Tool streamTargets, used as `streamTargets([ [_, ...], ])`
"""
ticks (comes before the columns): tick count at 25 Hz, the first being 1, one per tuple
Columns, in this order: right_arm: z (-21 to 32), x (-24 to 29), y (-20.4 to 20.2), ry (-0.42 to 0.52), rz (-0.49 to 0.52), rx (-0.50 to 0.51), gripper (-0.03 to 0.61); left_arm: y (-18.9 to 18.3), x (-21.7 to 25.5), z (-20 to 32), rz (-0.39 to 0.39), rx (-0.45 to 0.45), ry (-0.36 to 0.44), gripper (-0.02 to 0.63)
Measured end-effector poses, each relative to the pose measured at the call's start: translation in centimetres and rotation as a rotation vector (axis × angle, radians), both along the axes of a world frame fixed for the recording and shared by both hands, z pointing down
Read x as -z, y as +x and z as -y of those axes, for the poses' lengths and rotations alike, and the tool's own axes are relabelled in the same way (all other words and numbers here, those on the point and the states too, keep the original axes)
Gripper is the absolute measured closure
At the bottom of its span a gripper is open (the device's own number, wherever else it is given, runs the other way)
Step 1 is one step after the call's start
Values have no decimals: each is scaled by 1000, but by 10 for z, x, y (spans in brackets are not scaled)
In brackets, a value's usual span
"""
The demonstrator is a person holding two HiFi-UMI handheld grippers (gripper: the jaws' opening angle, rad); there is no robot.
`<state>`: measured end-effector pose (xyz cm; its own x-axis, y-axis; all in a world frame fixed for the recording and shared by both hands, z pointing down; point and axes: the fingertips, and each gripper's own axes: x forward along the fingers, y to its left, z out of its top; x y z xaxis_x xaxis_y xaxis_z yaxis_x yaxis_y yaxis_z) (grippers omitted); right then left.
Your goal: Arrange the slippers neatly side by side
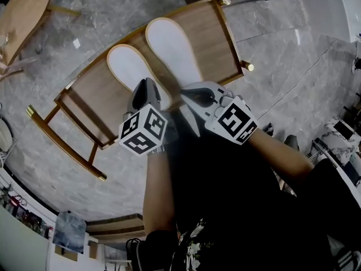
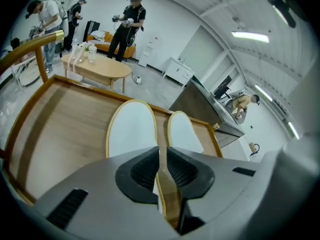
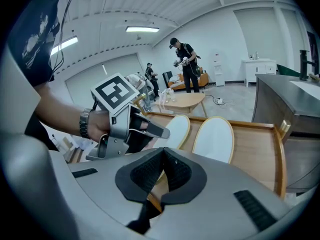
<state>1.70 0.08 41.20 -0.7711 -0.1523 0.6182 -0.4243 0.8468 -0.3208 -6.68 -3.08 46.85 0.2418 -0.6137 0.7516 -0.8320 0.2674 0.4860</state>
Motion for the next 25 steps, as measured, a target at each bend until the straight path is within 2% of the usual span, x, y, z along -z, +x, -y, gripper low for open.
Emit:
streamTargets([
  [4,4,-4,3,-4,6,-29,578,5,1,-1,10,-72,22,572],
  [6,7,-2,3,6,24,-36,578,11,6,-1,34,-142,56,531],
  [9,13,0,2,23,49,-57,578,18,14,-4,77,-220,90,503],
  [14,29,-9,1,44,48,-100,573,13,23,-12,188,-300,133,497],
  [17,46,-14,5,63,37,-144,490,-3,17,-20,255,-311,117,494],
  [20,58,-31,13,67,-12,-163,482,-21,2,-29,331,-343,77,495],
  [22,54,-46,19,36,-57,-140,489,-16,-11,-39,328,-430,38,495],
  [25,42,-66,28,34,-140,-65,491,8,-26,-53,271,-570,-8,465],
])
